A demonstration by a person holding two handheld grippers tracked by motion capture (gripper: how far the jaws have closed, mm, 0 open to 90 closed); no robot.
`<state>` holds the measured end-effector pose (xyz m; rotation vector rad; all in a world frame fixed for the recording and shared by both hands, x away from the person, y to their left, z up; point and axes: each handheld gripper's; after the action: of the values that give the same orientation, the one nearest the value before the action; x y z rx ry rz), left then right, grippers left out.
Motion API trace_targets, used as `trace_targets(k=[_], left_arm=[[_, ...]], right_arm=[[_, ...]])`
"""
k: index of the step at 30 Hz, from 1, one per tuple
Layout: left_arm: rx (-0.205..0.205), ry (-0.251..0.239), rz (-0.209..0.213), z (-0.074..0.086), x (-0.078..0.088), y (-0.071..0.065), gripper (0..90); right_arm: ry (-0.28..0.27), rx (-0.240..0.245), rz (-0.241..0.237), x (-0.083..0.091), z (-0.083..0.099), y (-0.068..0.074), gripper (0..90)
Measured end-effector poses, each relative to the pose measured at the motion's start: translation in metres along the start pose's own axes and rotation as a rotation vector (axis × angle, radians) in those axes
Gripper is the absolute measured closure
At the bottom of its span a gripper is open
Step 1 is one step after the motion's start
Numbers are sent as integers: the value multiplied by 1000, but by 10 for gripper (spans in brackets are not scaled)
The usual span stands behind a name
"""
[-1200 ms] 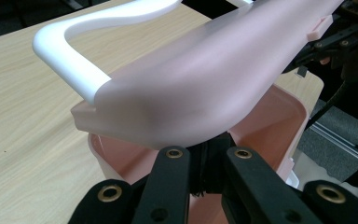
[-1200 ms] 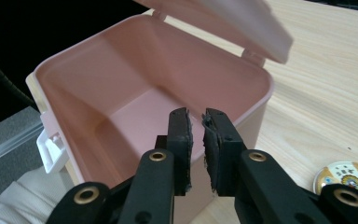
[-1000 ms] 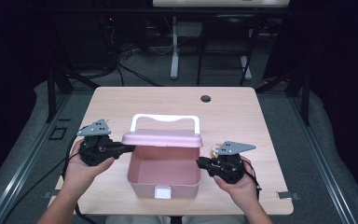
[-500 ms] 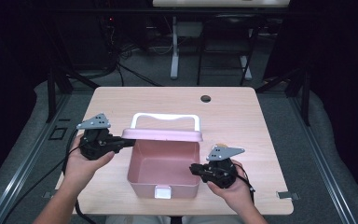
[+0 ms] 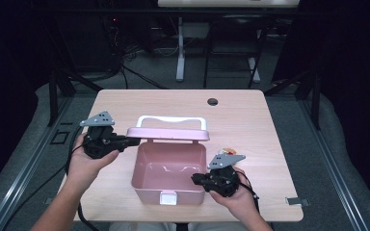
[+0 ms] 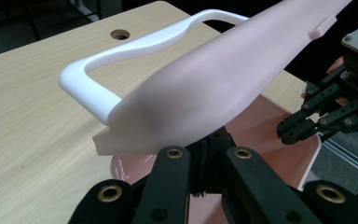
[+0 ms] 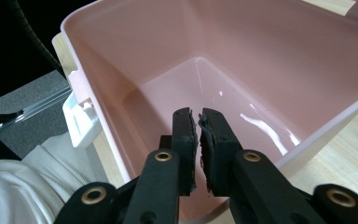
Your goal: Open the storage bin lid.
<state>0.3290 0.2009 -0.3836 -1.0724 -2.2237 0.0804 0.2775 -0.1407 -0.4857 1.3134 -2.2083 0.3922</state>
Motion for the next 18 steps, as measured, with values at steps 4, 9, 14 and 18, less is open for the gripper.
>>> trace_targets(k=[4, 9, 14, 18], left_arm=[[3, -1, -5, -2, 0, 0, 900], [6, -1, -11, -5, -1, 1, 900], [7, -3, -15, -9, -2, 3, 900], [12, -6, -17, -11, -3, 4, 900]], right_arm=[[10, 3, -9, -2, 1, 1, 839], [16, 4, -15, -4, 1, 2, 844], [13, 11, -15, -5, 1, 3, 843], [9, 12, -11, -6, 1, 3, 841]])
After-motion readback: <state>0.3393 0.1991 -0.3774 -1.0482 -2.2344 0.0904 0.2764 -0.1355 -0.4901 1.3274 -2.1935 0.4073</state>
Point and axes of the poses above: each handheld gripper's, and its own axes: x roughly backward along the jaws, z roughly out of its underside, y roughly to its left, and after that the axes turned 11 degrees about x, right-handed
